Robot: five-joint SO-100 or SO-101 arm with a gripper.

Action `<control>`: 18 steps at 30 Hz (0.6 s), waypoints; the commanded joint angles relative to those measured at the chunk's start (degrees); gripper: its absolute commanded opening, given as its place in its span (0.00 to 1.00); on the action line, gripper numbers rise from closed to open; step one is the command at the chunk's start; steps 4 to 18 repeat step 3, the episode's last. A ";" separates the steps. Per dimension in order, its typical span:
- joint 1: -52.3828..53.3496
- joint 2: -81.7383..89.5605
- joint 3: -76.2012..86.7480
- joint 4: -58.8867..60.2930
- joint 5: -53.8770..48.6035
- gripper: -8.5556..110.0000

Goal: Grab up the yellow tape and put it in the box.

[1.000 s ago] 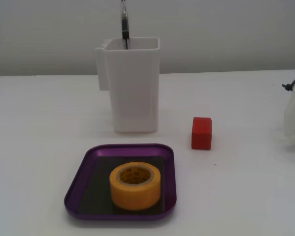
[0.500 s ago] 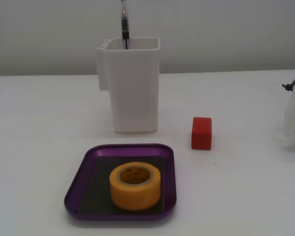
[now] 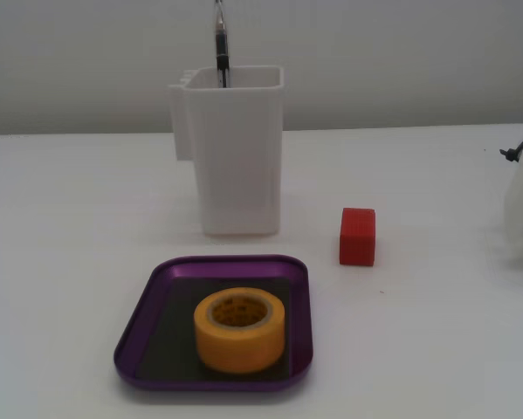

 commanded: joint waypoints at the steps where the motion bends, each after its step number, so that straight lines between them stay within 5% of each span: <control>1: -0.18 3.16 0.53 -0.62 -0.09 0.08; 18: -0.18 3.16 0.53 -0.62 -0.09 0.08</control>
